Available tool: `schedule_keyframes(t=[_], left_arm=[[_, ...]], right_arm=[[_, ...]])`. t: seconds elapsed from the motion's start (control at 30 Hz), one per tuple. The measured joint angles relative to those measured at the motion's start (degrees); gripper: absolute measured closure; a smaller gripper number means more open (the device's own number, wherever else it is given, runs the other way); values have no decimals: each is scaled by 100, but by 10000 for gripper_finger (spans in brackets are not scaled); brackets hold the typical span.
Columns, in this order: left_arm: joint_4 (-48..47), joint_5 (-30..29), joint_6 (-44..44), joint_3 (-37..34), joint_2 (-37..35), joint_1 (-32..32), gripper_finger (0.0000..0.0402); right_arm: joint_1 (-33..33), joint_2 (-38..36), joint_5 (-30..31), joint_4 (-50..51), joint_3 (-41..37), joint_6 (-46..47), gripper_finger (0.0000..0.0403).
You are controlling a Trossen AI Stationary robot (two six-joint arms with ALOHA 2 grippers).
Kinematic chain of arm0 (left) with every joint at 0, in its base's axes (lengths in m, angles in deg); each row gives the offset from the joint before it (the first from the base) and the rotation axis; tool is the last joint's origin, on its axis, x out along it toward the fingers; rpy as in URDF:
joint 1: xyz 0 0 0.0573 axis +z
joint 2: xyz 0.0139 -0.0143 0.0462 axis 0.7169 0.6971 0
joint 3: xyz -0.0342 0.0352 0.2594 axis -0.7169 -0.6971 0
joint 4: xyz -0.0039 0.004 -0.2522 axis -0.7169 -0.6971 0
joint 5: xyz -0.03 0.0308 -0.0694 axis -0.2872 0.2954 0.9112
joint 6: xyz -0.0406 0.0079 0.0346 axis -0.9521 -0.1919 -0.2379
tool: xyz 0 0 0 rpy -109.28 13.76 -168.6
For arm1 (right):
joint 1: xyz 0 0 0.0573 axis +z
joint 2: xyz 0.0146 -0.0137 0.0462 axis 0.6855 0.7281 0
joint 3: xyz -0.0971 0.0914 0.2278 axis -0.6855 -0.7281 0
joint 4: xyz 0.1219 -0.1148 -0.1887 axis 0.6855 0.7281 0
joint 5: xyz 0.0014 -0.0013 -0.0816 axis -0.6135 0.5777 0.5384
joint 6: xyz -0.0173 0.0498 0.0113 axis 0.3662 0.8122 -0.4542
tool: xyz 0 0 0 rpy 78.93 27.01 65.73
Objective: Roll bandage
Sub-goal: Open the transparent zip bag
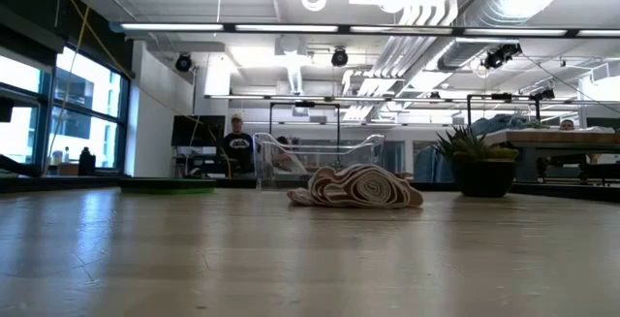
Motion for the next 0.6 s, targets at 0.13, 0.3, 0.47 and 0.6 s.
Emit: schedule_keyframes(t=[0.13, 0.3, 0.47, 0.6], left_arm=[[-40, -1, 5, 0, 0, 0, 285], [-273, -127, 47, 0, 2, -2, 317], [-301, -134, 84, 0, 0, -1, 369], [-307, -250, 201, 0, 0, 1, 398]], right_arm=[[0, 0, 1, 0, 0, -2, 403], [0, -2, 1, 1, 0, -10, 403], [0, -2, 3, 9, 0, -13, 403], [0, -2, -21, 26, 0, -13, 403]])
